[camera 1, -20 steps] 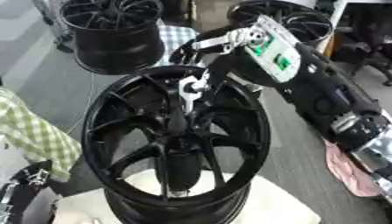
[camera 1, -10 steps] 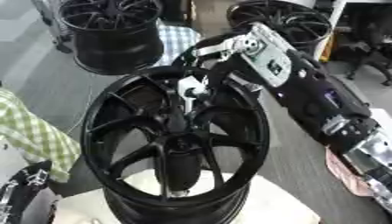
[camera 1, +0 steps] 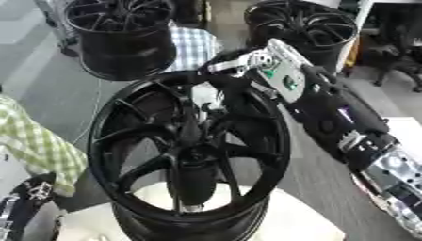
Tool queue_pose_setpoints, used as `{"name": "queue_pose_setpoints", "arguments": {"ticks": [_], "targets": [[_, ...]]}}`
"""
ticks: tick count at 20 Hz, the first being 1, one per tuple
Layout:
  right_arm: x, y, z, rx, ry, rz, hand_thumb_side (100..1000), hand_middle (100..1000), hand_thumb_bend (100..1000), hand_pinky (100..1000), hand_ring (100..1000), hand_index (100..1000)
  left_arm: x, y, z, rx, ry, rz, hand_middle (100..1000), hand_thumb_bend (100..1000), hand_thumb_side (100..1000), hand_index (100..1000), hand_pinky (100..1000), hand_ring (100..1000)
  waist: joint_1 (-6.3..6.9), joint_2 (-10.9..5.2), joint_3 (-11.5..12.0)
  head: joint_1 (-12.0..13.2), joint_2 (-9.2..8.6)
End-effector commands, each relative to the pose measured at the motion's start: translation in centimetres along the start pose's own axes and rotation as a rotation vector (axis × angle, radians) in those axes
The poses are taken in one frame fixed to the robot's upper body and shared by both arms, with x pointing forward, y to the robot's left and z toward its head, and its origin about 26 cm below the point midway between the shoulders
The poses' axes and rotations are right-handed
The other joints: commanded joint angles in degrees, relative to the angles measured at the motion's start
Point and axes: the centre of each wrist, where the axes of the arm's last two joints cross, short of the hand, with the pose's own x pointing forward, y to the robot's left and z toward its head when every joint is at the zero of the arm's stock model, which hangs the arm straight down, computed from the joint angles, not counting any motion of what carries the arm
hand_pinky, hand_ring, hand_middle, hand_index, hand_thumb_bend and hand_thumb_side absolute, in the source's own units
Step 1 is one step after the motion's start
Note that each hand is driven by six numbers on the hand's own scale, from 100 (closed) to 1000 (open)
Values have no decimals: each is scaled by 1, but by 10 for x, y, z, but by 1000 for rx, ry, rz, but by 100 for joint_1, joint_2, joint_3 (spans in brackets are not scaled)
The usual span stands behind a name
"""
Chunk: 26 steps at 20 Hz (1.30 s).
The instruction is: Pull the pin out of the wheel hub.
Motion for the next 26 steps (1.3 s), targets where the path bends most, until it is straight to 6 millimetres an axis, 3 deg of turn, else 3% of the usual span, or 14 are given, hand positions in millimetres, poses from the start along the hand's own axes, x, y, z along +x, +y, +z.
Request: {"name": "queue_pose_setpoints", "arguments": {"ticks": [1, 5, 18, 23, 26], "targets": [[1, -9, 4, -35, 6, 15, 393, 826, 260, 869, 884, 933, 12, 6, -6, 0, -36, -25, 721, 402, 609, 808, 753, 763, 39, -46, 6, -16, -9], [0, -7, 2, -56, 6, 10, 358, 787, 226, 858, 859, 911, 13, 6, -6, -2, -38, -25, 721, 403, 609, 808, 753, 763, 40, -42, 16, -17, -9], [-7, -1, 0, -74, 32, -3, 263, 781, 137, 850, 843, 894, 15, 4, -8, -9, -45, -25, 722, 403, 609, 808, 752, 764, 36, -23, 57, -4, -9], [-9, -1, 1, -93, 39, -10, 242, 713, 100, 839, 814, 833, 15, 4, -8, -11, -46, -24, 722, 404, 609, 808, 752, 764, 36, -23, 64, -8, -9], [-9, -2, 2, -118, 38, -14, 236, 607, 100, 824, 777, 751, 15, 4, -8, -12, -46, -24, 722, 404, 610, 808, 752, 765, 36, -24, 66, -3, -9]]}}
